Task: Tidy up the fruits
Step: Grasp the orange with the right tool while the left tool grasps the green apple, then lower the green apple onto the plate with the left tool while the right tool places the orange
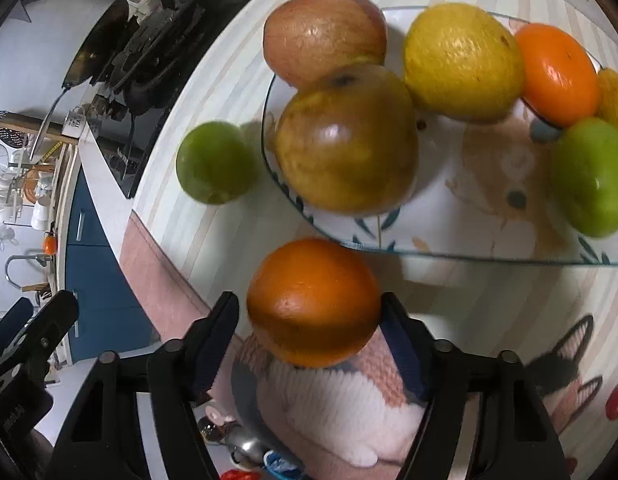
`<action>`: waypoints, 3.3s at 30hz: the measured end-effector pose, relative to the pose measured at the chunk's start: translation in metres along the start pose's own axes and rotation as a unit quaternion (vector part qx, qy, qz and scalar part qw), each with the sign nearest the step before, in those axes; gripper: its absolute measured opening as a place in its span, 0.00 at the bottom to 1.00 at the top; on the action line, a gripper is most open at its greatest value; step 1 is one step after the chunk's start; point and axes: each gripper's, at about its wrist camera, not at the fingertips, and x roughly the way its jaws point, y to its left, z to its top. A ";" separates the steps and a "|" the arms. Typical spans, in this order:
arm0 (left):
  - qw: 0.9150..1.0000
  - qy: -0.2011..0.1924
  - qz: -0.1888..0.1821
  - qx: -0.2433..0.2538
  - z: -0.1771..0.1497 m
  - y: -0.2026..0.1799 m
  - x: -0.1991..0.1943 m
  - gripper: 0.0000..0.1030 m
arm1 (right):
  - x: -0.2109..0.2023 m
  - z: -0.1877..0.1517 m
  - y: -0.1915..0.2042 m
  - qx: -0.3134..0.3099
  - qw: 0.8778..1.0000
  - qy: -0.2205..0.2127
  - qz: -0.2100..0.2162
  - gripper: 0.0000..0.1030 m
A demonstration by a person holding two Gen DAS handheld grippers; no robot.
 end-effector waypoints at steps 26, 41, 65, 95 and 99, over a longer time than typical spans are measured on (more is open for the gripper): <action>0.936 0.160 -0.289 -0.117 0.084 -0.037 0.110 0.96 | -0.056 -0.037 -0.090 0.071 0.996 -0.010 -0.053 0.66; 0.944 0.142 -0.288 -0.079 0.081 -0.054 0.114 0.50 | -0.074 -0.040 -0.095 0.063 0.996 -0.020 -0.065 0.66; 0.949 0.146 -0.278 0.003 0.025 -0.075 0.095 0.50 | -0.065 -0.050 -0.118 0.057 0.996 0.005 -0.062 0.66; 0.940 0.116 -0.306 0.096 0.052 -0.191 -0.001 0.49 | -0.140 0.022 -0.199 0.119 0.986 -0.110 -0.035 0.66; 0.944 0.123 -0.290 0.098 0.046 -0.201 0.008 0.49 | -0.138 0.024 -0.198 0.116 0.986 -0.112 -0.034 0.66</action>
